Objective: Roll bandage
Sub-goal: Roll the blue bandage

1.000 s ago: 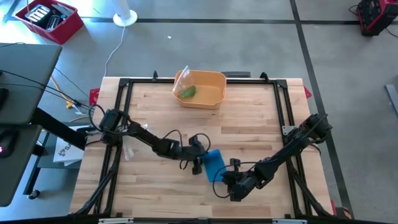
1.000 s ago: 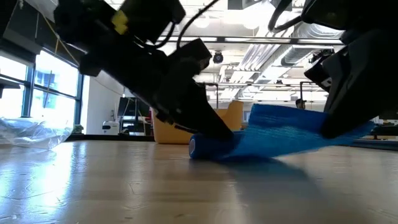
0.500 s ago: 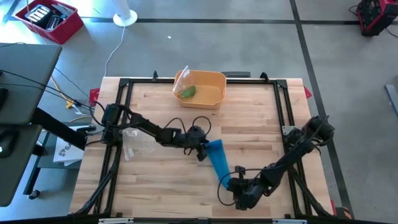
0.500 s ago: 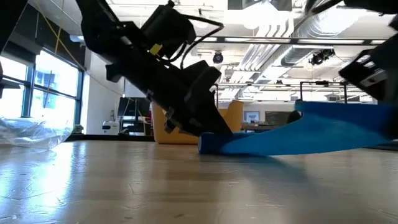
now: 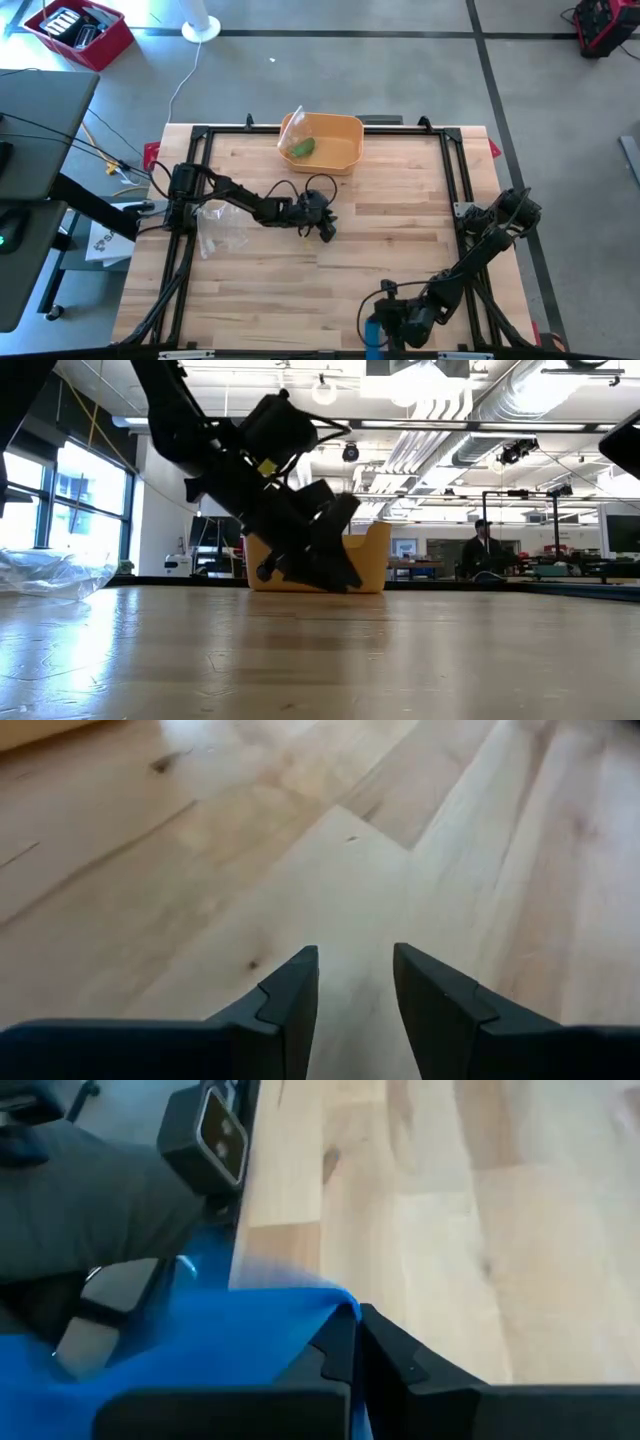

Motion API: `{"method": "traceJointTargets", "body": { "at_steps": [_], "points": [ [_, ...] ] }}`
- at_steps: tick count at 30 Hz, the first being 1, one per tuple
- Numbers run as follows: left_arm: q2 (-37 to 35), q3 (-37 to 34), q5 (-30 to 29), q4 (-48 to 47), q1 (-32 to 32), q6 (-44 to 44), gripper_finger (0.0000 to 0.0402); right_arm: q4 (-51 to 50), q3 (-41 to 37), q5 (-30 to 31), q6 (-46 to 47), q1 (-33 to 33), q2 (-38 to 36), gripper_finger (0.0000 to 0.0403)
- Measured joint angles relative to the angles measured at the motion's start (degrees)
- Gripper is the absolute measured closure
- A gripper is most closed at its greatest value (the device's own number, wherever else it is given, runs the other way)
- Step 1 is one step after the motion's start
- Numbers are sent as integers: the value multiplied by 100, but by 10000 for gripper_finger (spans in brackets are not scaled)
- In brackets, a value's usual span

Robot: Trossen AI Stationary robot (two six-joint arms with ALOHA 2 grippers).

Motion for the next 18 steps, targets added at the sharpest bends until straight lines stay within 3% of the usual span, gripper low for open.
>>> {"method": "traceJointTargets", "body": {
  "at_steps": [5,9,18],
  "points": [
    [-198,7,214,128,-298,513,276,-52,0,537,-309,-20,-83,403],
    [-426,4,210,111,-586,813,276,-167,136,566,-453,-11,-426,403],
    [-1198,9,-37,11,-1116,1160,276,-1454,1406,941,-2005,-82,-1174,403]
  ]
}}
